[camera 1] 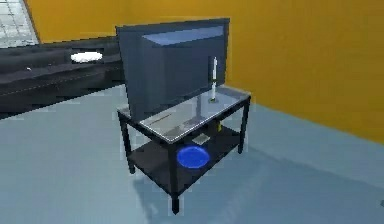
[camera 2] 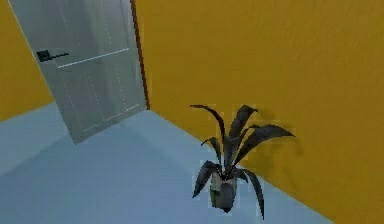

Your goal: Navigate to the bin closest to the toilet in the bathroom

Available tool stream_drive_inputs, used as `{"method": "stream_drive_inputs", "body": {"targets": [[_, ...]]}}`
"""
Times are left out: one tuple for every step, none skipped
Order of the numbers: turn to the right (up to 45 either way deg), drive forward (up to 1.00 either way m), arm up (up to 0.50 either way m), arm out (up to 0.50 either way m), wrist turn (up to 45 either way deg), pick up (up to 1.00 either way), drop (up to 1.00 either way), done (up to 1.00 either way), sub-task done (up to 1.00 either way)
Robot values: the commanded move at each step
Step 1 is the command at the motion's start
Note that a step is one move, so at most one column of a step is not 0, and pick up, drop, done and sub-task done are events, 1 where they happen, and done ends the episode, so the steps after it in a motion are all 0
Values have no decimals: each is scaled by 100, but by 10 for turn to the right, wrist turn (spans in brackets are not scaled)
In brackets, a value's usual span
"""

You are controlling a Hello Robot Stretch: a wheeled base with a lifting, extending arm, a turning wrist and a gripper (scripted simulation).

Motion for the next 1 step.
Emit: {"method": "stream_drive_inputs", "body": {"targets": [[0,10,0,0,0,0,0,0,0]]}}
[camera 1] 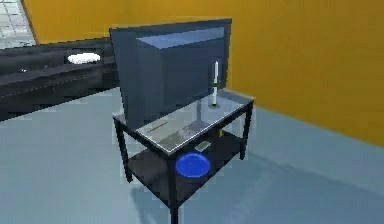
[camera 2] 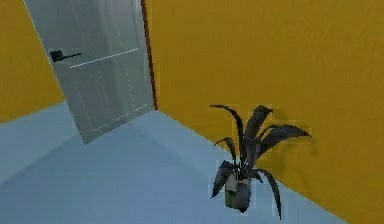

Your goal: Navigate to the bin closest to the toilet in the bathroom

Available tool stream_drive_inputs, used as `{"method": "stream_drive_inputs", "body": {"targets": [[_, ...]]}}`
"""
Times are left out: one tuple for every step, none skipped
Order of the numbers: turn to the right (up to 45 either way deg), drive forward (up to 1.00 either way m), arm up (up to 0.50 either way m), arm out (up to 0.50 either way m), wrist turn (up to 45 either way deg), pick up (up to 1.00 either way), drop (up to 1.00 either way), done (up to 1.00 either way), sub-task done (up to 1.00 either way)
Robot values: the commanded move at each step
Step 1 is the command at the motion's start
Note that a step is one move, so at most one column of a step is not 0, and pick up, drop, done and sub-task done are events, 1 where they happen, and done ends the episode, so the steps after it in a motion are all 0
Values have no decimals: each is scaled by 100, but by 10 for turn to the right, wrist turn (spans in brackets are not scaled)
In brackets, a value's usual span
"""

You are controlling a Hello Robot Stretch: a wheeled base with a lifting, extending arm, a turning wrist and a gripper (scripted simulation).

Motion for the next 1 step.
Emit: {"method": "stream_drive_inputs", "body": {"targets": [[390,0,0,0,0,0,0,0,0]]}}
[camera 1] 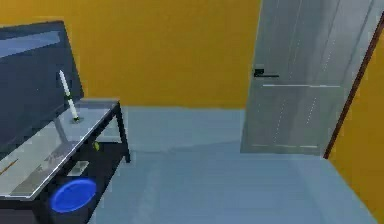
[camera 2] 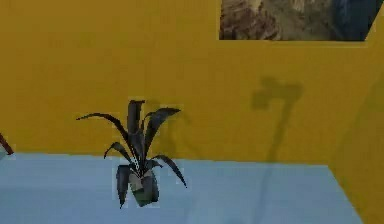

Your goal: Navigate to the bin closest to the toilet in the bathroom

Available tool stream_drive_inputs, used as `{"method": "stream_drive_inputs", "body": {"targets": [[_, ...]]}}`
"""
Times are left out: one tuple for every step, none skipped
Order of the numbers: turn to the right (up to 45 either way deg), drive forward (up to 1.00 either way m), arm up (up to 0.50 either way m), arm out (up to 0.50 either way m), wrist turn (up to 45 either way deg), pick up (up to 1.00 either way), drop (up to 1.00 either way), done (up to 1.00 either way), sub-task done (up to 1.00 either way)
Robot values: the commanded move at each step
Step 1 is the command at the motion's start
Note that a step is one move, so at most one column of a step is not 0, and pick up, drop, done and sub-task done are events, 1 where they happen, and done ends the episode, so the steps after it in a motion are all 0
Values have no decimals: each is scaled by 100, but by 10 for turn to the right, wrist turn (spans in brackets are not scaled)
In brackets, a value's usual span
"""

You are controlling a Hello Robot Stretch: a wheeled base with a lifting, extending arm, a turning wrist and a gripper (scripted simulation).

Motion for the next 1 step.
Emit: {"method": "stream_drive_inputs", "body": {"targets": [[0,100,0,0,0,0,0,0,0]]}}
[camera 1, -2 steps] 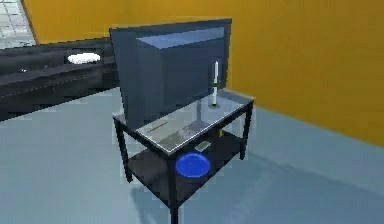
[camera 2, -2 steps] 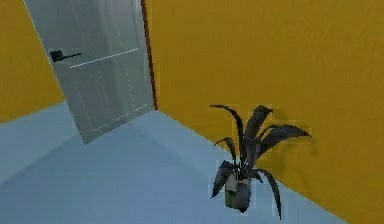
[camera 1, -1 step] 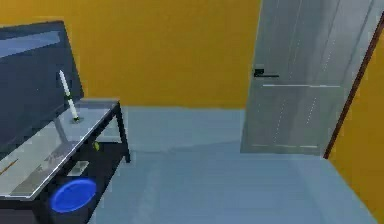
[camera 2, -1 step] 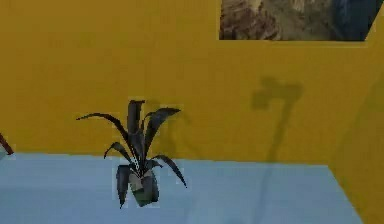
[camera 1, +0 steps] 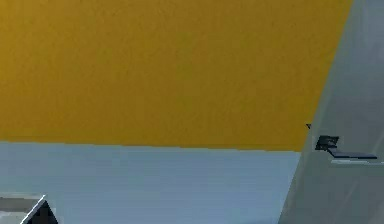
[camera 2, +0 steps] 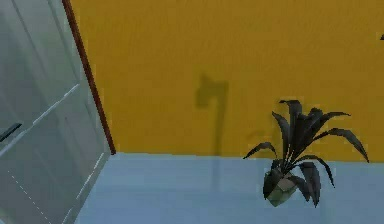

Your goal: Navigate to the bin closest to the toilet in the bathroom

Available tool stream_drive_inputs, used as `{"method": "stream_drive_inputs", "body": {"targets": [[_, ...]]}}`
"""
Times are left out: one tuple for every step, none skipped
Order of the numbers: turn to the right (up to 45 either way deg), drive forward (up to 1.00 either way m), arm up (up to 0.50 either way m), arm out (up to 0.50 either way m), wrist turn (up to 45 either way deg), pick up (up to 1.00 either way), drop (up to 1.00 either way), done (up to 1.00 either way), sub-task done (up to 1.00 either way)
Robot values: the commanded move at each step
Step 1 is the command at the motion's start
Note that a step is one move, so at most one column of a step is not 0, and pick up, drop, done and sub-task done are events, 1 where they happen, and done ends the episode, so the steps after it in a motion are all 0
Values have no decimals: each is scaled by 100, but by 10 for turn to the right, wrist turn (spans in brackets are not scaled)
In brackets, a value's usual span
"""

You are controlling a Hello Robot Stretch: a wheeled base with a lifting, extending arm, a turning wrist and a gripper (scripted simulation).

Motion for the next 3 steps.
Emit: {"method": "stream_drive_inputs", "body": {"targets": [[90,0,0,0,0,0,0,0,0],[0,20,0,0,0,0,0,0,0],[-120,0,0,0,0,0,0,0,0]]}}
